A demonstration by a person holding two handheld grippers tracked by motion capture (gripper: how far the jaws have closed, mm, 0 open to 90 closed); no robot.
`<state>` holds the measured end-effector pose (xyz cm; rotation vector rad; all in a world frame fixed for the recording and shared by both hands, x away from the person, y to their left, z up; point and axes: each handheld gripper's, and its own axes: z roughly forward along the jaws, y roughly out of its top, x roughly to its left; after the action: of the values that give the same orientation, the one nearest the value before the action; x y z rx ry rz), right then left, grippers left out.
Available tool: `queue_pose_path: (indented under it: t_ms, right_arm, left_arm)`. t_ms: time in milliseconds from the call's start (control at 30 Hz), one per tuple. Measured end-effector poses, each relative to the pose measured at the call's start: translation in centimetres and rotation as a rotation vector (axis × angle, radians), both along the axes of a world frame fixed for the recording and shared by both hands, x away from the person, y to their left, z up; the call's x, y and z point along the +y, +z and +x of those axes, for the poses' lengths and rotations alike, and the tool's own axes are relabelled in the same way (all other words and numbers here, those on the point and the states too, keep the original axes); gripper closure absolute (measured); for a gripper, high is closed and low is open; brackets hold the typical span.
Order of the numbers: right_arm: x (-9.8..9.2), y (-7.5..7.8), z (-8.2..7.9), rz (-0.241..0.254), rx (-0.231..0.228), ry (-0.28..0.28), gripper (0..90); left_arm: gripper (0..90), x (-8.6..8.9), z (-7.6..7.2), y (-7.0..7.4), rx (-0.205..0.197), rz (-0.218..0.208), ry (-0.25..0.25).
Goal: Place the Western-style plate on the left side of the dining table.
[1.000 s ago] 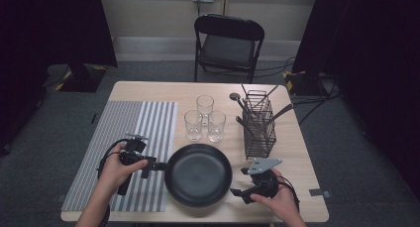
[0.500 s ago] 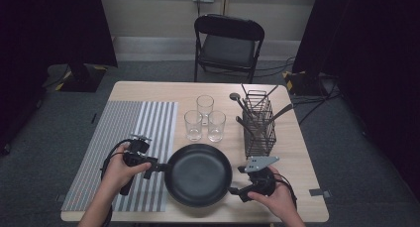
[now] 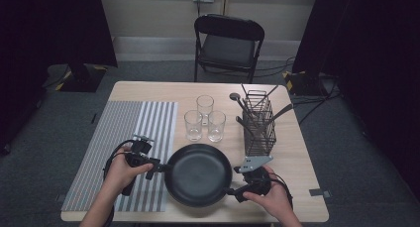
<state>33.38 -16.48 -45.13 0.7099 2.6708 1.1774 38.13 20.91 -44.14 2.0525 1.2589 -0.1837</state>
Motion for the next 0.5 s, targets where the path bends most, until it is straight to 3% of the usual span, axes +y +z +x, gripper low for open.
queue_pose_path:
  t_ms: [167, 500]
  right_arm:
    - [0.23, -0.22, 0.01, 0.022, 0.014, 0.000, 17.8]
    - [0.73, -0.34, -0.08, 0.018, -0.004, 0.007, 17.6]
  left_arm:
    - [26.4, -0.15, 0.03, -0.01, -0.006, 0.001, -0.001]
    - [29.3, -0.35, 0.04, -0.18, -0.012, 0.001, -0.025]
